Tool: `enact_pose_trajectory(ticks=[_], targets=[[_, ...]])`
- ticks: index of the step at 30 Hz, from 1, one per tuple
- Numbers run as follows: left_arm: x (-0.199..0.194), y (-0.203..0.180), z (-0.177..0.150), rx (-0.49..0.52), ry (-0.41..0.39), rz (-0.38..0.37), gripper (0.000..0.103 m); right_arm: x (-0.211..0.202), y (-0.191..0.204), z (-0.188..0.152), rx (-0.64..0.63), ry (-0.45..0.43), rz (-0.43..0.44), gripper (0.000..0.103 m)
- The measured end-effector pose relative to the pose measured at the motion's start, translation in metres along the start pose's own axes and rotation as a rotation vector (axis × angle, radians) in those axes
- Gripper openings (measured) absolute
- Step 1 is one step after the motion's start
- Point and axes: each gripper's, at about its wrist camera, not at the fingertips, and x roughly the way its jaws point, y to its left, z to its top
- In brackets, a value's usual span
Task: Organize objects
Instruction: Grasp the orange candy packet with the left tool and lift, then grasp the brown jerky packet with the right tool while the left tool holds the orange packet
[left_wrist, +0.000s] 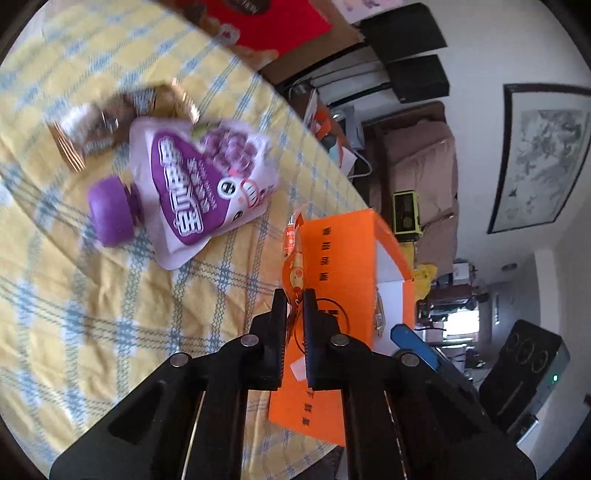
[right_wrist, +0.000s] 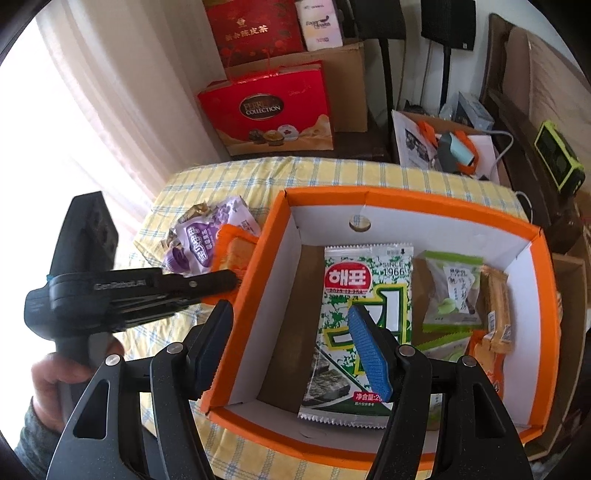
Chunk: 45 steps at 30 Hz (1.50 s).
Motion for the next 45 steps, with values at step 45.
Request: enact_pose_trajectory(ticks=[45], targets=[[-0.185, 0.078, 0.033, -0.042, -0.281, 0.023, 0.007, 0.154, 0.139, 0.101, -0.067, 0.213, 0.111, 0.053]])
